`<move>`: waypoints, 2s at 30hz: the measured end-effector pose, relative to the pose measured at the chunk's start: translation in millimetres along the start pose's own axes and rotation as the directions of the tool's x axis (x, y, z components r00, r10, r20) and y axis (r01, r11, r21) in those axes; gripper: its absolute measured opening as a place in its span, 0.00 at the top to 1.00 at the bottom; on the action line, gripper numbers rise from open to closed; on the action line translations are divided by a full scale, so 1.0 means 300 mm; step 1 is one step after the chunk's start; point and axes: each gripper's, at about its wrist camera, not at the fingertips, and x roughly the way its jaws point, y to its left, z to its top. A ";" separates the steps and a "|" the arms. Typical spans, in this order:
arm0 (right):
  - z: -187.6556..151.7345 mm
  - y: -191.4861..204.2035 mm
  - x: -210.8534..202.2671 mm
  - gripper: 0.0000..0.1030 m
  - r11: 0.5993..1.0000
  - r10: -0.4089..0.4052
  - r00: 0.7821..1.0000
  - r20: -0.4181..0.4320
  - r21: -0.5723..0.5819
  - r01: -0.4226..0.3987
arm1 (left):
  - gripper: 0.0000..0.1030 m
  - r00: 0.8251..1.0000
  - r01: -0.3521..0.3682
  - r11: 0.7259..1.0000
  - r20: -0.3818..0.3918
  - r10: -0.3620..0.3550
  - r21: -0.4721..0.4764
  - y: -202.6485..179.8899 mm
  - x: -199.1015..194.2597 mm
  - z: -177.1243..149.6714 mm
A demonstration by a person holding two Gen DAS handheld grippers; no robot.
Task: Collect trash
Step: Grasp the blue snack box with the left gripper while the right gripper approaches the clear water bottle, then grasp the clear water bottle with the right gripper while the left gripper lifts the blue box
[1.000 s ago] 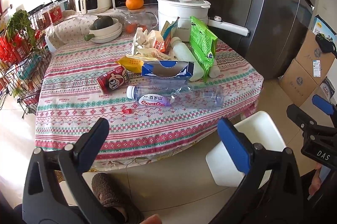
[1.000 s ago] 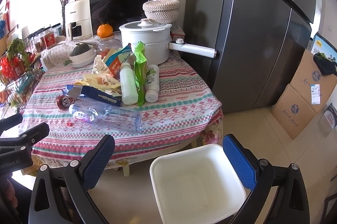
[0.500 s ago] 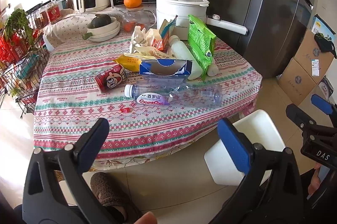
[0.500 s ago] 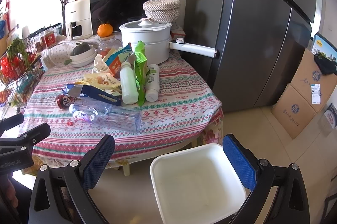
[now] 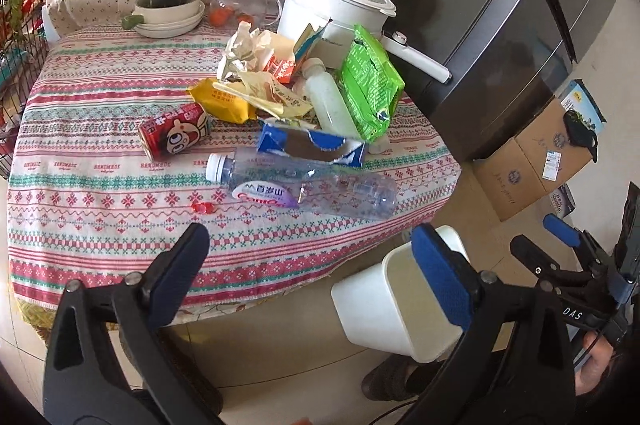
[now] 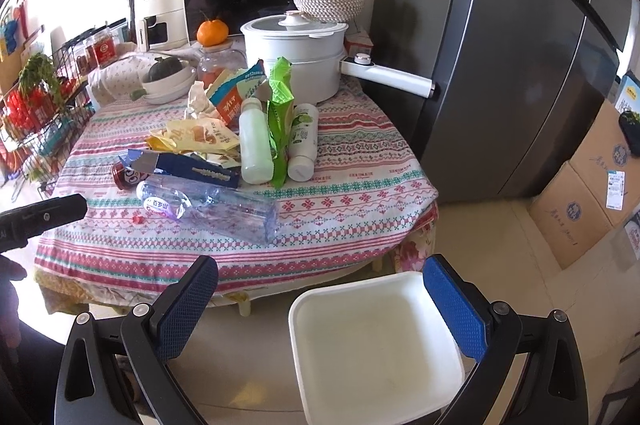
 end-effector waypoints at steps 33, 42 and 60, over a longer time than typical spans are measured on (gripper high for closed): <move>0.076 0.147 0.353 0.00 0.984 0.140 0.969 -0.205 -0.079 -0.159 | 0.69 0.995 0.031 0.904 -0.077 -0.071 -0.426 0.104 0.365 0.181; 0.024 0.244 0.446 0.00 0.975 0.134 0.957 -0.258 -0.138 -0.174 | 0.74 0.996 0.063 0.937 -0.032 -0.079 -0.344 0.103 0.298 0.188; 0.076 0.466 0.510 0.01 0.796 0.154 0.966 -0.207 -0.554 -0.246 | 0.74 0.984 0.099 0.972 0.164 -0.065 -0.212 0.249 -0.040 0.169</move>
